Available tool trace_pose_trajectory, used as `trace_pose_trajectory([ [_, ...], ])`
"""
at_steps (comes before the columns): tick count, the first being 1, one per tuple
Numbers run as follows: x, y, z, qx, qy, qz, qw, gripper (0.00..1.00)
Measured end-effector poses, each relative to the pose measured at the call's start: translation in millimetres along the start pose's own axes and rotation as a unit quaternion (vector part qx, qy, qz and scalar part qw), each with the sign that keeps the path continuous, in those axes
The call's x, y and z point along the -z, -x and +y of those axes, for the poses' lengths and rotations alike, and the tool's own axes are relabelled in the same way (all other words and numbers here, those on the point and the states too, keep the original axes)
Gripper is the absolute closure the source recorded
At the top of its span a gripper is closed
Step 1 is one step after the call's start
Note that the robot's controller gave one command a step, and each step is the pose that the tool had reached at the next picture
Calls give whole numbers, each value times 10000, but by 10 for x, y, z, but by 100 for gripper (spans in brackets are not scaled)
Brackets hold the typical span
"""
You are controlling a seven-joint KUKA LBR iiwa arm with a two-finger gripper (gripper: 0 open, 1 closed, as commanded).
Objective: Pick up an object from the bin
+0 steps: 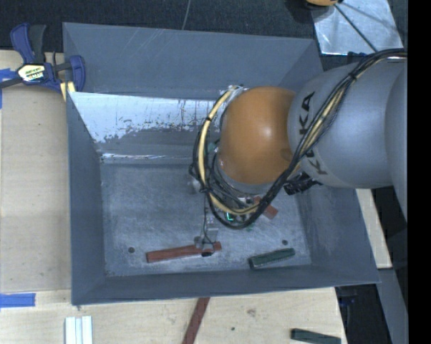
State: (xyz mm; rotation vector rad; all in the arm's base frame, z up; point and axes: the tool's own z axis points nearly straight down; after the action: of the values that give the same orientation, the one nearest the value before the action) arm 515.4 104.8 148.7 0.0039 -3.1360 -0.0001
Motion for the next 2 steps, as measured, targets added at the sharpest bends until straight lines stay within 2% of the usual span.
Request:
trace_pose_trajectory([
  [1, 28, 8, -1, -4, 3, -23, 10000, 0],
  [2, 264, -1, 78, 480, -6, -23, 9988, 0],
])
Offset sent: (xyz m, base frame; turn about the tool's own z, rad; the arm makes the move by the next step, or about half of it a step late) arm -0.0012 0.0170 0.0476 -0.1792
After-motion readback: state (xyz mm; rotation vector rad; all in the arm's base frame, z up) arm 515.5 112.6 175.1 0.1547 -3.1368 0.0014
